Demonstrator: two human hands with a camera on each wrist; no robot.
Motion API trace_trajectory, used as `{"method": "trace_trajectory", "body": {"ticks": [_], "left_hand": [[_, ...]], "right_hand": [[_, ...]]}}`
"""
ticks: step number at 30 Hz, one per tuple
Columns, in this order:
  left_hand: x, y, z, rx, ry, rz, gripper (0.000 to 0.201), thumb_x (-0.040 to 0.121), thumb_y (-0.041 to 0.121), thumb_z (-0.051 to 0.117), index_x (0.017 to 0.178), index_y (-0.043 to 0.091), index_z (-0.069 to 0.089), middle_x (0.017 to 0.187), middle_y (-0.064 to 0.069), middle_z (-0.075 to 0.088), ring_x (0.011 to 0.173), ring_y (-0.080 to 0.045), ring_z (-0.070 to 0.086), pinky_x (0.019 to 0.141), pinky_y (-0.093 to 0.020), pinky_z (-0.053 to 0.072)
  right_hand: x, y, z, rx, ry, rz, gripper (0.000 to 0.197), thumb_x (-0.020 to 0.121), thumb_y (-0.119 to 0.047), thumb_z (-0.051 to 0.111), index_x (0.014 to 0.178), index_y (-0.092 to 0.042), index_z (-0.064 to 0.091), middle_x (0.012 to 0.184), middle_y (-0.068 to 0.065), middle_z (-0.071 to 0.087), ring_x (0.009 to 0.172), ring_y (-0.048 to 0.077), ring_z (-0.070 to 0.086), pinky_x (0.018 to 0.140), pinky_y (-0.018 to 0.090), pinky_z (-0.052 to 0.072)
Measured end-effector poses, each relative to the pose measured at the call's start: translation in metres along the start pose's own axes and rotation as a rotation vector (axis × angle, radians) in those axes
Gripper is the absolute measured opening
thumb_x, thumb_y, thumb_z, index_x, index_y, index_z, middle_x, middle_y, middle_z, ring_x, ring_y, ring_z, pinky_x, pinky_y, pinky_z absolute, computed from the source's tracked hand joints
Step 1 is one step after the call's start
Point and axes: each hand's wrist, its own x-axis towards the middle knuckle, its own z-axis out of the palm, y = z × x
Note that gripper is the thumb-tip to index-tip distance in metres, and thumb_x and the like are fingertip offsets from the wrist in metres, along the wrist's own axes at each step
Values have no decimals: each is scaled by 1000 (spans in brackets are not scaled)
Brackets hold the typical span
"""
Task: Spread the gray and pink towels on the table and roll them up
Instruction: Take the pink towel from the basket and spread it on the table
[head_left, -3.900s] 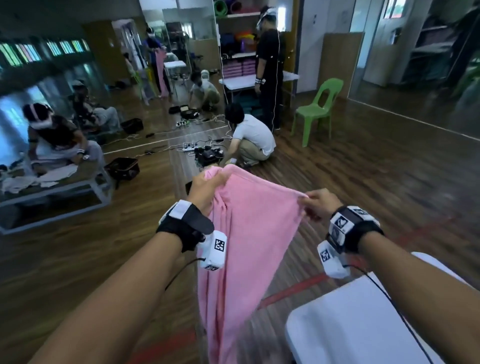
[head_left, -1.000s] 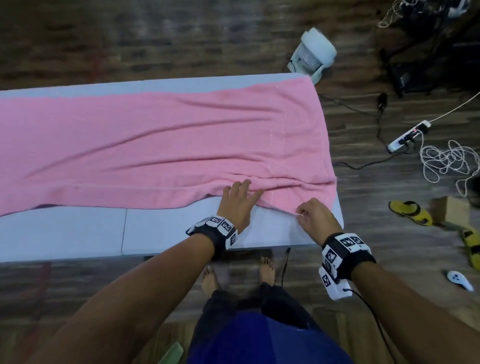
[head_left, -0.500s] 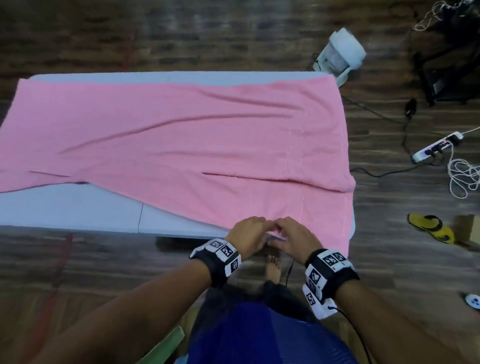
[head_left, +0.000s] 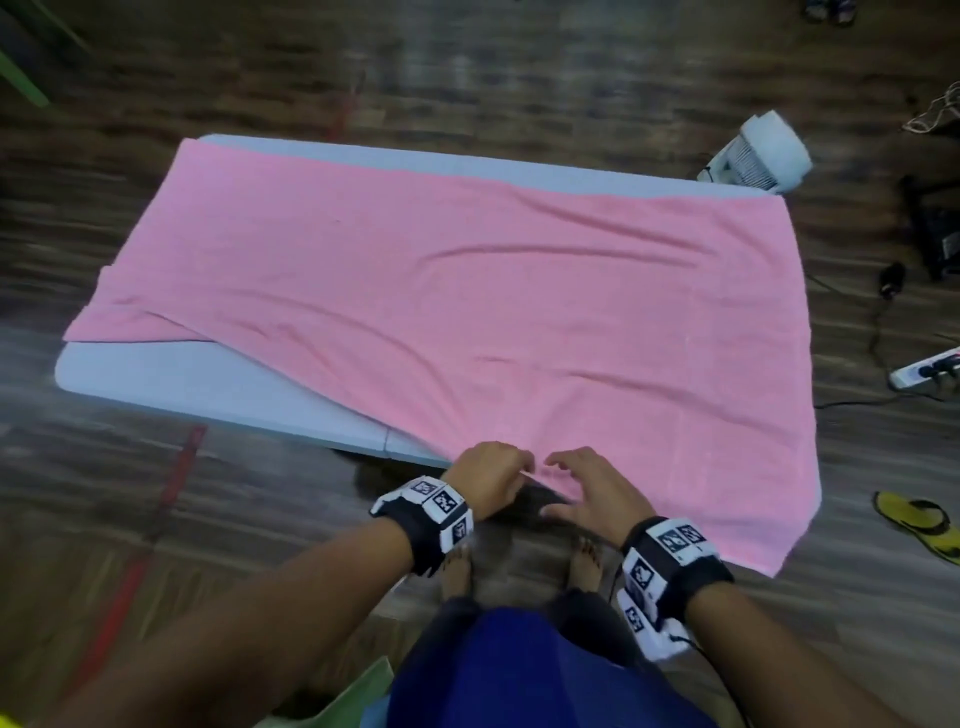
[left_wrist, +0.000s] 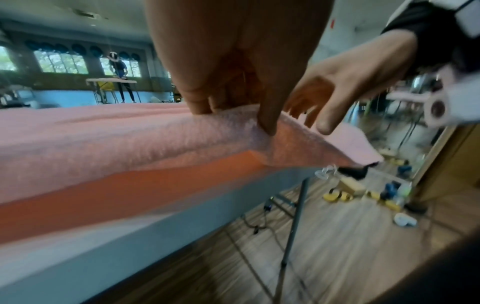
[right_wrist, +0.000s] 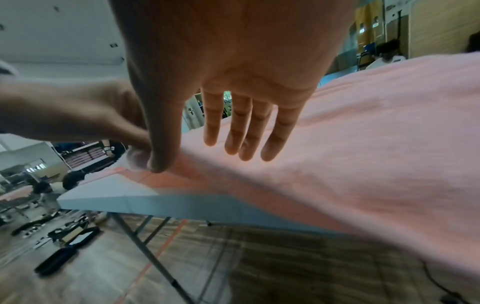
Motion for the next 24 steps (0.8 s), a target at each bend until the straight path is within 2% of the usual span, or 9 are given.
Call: {"method": "trace_trajectory", "body": {"ticks": [2, 4, 8, 11, 15, 16, 19, 23, 24], "left_hand": [[-6, -8, -5, -48, 17, 41, 21, 89, 20, 54, 109, 14, 58, 102, -11, 67, 94, -32, 59, 76, -38, 45], [-15, -29, -12, 18, -31, 40, 19, 90, 21, 54, 108, 13, 58, 102, -11, 65, 95, -31, 58, 75, -37, 42], [-43, -97, -24, 257, -60, -37, 20, 91, 15, 47, 104, 12, 63, 104, -9, 65, 100, -30, 57, 79, -37, 41], [-67, -125, -28, 198, -32, -71, 25, 94, 18, 43, 107, 14, 64, 104, -7, 65, 99, -29, 58, 80, -38, 43], [-86, -128, -27, 31, -34, -19, 22, 94, 27, 49, 106, 16, 63, 102, -5, 66, 98, -26, 58, 77, -36, 45], [-87, -128, -27, -15, -13, -12, 21, 93, 27, 52, 108, 17, 63, 103, -4, 67, 97, -25, 59, 78, -35, 45], [-90, -138, -32, -78, 5, -32, 23, 88, 22, 61, 111, 17, 60, 104, -5, 67, 96, -24, 59, 78, -33, 44], [-104, -174, -42, 141, -69, -110, 16, 88, 12, 53, 101, 13, 62, 100, -8, 66, 98, -28, 57, 78, -37, 43], [-109, -188, -46, 206, -75, -141, 17, 88, 11, 51, 99, 13, 63, 100, -8, 66, 99, -29, 57, 79, -37, 43]], "right_hand": [[7, -27, 13, 3, 42, 58, 22, 84, -36, 65, 106, -30, 64, 100, -2, 65, 93, 20, 58, 84, 36, 48], [4, -33, 21, 11, 115, 113, 8, 86, -29, 62, 92, -29, 67, 88, -1, 69, 84, 23, 61, 77, 37, 50], [-7, -26, 21, -36, 94, 239, 7, 86, -29, 63, 93, -29, 67, 94, -1, 70, 93, 23, 63, 77, 29, 46], [4, -41, 26, -102, 12, 287, 14, 84, -30, 65, 97, -26, 67, 103, 0, 65, 99, 22, 59, 82, 28, 43], [45, -99, 55, 89, -51, 70, 49, 73, -35, 78, 117, -21, 61, 109, -5, 54, 102, 12, 52, 95, 26, 40], [56, -114, 62, 117, -83, 33, 48, 74, -34, 78, 117, -21, 61, 107, -6, 55, 101, 11, 53, 94, 26, 41], [72, -143, 71, 108, -135, 17, 16, 81, -24, 70, 97, -21, 71, 88, -3, 65, 87, 18, 61, 79, 27, 47], [66, -131, 60, 100, -104, 50, 9, 82, -20, 68, 90, -22, 72, 81, -4, 68, 79, 14, 62, 66, 12, 41], [65, -127, 57, 67, -131, 54, 10, 83, -21, 68, 91, -23, 72, 82, -6, 67, 80, 13, 63, 66, 11, 40]]}}
